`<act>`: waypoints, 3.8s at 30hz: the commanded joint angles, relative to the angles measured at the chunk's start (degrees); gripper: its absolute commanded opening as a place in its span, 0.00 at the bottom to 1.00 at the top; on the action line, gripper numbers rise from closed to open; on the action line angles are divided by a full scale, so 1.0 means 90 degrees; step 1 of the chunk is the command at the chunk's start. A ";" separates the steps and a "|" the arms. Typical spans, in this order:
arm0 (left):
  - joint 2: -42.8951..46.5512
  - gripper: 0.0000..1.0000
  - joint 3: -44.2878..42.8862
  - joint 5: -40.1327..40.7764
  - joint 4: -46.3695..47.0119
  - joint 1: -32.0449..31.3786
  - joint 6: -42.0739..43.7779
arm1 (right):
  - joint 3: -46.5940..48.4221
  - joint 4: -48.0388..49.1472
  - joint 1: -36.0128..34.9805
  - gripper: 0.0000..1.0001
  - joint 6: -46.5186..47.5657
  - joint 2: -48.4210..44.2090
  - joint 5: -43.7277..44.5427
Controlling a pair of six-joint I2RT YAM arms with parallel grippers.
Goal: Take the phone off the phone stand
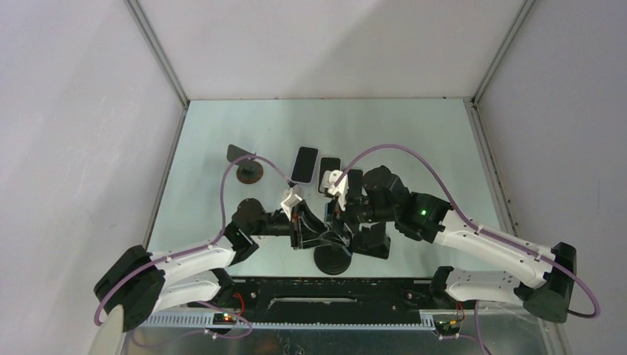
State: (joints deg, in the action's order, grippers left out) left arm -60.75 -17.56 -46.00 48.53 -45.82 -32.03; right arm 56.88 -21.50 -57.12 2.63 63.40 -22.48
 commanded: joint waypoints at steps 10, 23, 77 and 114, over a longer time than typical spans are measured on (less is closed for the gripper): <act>0.0283 0.00 -0.0023 0.0340 0.0525 0.0106 -0.0327 | -0.0302 0.0491 -0.0508 0.02 0.0991 -0.0051 0.2425; 0.0344 0.02 -0.0177 0.0327 0.0102 0.0111 -0.0066 | -0.0310 0.0562 0.0107 0.05 0.0330 -0.0173 0.0056; -0.0392 0.38 -0.0597 0.0237 0.0663 -0.0260 -0.0309 | -0.0305 0.1123 0.0569 0.07 -0.0571 0.0070 -0.0963; -0.0075 0.00 -0.0909 -0.0424 -0.0692 -0.0252 0.0687 | 0.0151 -0.0221 0.1603 0.99 0.0346 0.0027 -0.3415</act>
State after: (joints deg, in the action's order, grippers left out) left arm -61.78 -23.35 -47.40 39.59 -47.88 -27.57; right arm 55.70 -22.68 -42.26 0.43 63.79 -52.34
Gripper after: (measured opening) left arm 0.417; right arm 0.992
